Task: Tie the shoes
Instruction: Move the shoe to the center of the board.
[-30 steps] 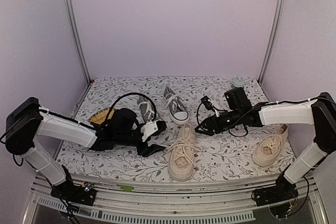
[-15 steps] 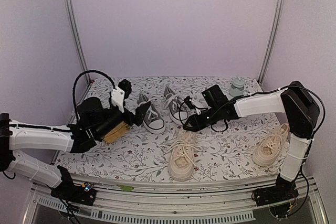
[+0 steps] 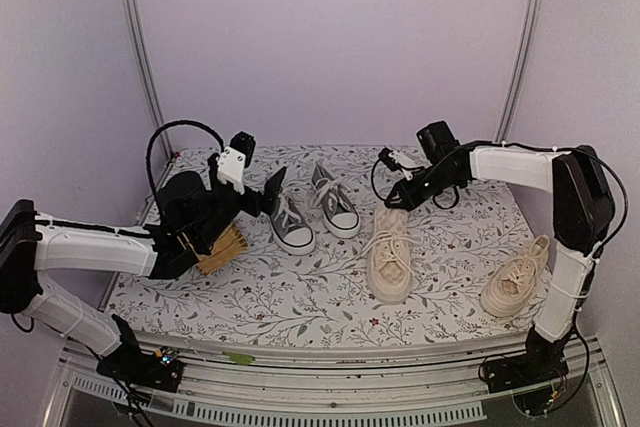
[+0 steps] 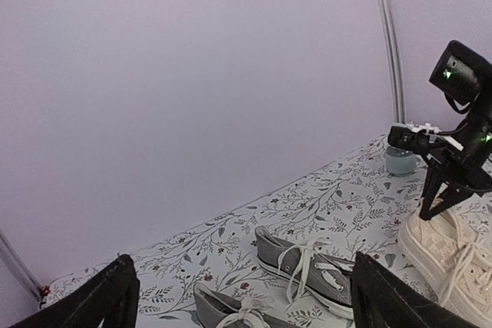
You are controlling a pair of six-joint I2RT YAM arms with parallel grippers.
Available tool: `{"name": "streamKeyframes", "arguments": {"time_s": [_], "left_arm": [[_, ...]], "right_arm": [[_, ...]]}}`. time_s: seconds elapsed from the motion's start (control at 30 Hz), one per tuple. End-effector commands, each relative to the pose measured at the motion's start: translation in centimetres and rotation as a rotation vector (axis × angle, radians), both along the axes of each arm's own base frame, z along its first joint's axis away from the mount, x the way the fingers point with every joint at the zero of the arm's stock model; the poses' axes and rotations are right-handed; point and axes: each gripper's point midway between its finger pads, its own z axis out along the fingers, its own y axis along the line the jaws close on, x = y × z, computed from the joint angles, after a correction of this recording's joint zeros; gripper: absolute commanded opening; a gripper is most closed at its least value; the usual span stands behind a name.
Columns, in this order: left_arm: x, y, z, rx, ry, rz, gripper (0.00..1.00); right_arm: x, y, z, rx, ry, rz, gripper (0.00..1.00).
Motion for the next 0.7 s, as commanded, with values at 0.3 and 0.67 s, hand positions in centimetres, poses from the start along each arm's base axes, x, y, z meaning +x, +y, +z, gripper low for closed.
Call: {"name": "streamKeyframes", "arguments": {"time_s": [0.3,0.67], "left_arm": [[2.6,-0.1,0.6,0.119,-0.011,0.065,0.96],[3.7,-0.1,-2.3,0.181,0.16,0.109,0.96]], "right_arm": [[17.1,-1.8,0.4,-0.074,-0.252,-0.04,0.2],[8.5,-22.0,4.9,-0.304,-0.069,-0.865,0.61]]}}
